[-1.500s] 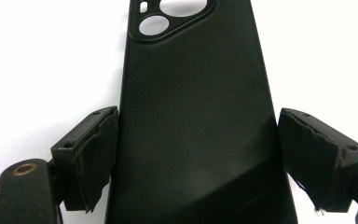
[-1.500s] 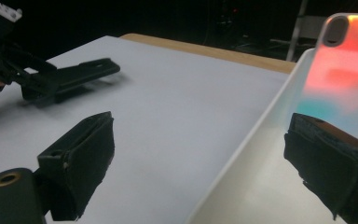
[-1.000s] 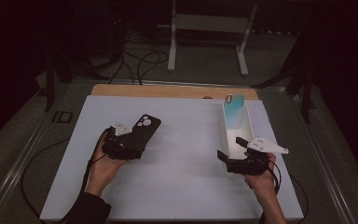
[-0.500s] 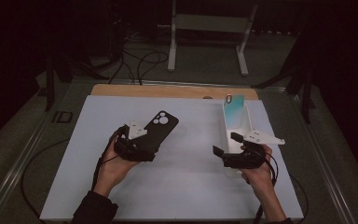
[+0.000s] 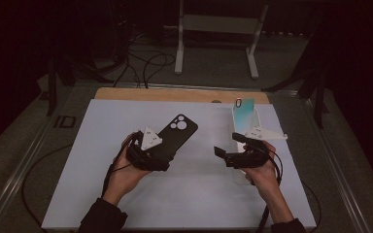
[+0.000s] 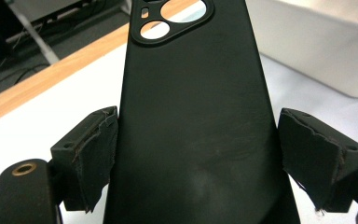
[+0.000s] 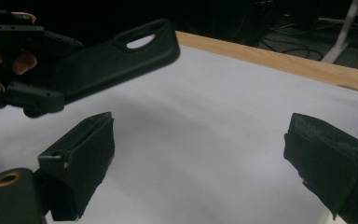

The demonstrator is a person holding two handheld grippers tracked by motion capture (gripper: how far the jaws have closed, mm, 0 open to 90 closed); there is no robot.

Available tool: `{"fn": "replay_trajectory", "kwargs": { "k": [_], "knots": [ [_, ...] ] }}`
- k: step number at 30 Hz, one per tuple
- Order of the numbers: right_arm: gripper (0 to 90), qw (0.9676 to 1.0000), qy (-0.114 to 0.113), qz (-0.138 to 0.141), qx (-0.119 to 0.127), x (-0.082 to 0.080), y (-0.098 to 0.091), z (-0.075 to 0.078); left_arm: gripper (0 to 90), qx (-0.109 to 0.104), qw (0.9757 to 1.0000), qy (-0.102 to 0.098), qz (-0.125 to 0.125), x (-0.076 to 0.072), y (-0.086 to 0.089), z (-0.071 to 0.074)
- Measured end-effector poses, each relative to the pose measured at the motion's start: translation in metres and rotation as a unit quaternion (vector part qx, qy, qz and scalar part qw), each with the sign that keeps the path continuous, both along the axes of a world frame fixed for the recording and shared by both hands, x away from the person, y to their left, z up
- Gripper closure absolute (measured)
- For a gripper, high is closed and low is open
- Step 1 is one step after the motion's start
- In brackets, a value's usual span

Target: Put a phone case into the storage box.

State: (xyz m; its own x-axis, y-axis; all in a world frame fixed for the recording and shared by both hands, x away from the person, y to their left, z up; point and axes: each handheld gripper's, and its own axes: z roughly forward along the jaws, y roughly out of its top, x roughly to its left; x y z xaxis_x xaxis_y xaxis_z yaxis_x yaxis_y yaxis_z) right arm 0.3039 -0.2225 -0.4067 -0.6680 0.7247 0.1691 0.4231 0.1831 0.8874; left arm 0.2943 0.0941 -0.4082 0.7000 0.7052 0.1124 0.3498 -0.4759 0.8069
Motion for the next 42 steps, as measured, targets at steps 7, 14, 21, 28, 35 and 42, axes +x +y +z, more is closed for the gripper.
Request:
{"fn": "replay_trajectory", "kwargs": {
  "k": [7, 14, 21, 28, 35, 42],
  "knots": [
    [9.2, 0.9997, -0.001, 0.023, 0.002, 0.004, 0.016, 0.006, 15.5, -0.004, 0.9995, -0.016, -0.028, -0.005, -0.017, 0.006],
    [15.2, 0.9988, 0.02, 0.041, 0.021, 0.009, 0.026, 0.005, 15.4, -0.01, 0.9984, -0.022, -0.05, -0.009, -0.031, 0.006],
    [30.0, 0.9962, 0.052, 0.052, 0.048, 0.015, 0.03, 0.001, 15.3, -0.019, 0.9977, -0.018, -0.063, -0.011, -0.041, 0.002],
    [50.7, 0.9939, 0.059, 0.075, 0.056, 0.013, 0.038, 0.005, 15.4, -0.004, 0.9975, -0.014, -0.069, -0.013, -0.05, -0.003],
    [80.2, 0.9904, 0.06, 0.11, 0.058, 0.006, 0.05, 0.011, 14.8, 0.0, 0.9978, -0.004, -0.067, -0.012, -0.053, -0.009],
    [86.1, 0.9933, 0.039, 0.106, 0.026, 0.001, 0.056, 0.013, 24.7, -0.016, 0.998, 0.002, -0.061, -0.011, -0.047, -0.008]
  ]
}}
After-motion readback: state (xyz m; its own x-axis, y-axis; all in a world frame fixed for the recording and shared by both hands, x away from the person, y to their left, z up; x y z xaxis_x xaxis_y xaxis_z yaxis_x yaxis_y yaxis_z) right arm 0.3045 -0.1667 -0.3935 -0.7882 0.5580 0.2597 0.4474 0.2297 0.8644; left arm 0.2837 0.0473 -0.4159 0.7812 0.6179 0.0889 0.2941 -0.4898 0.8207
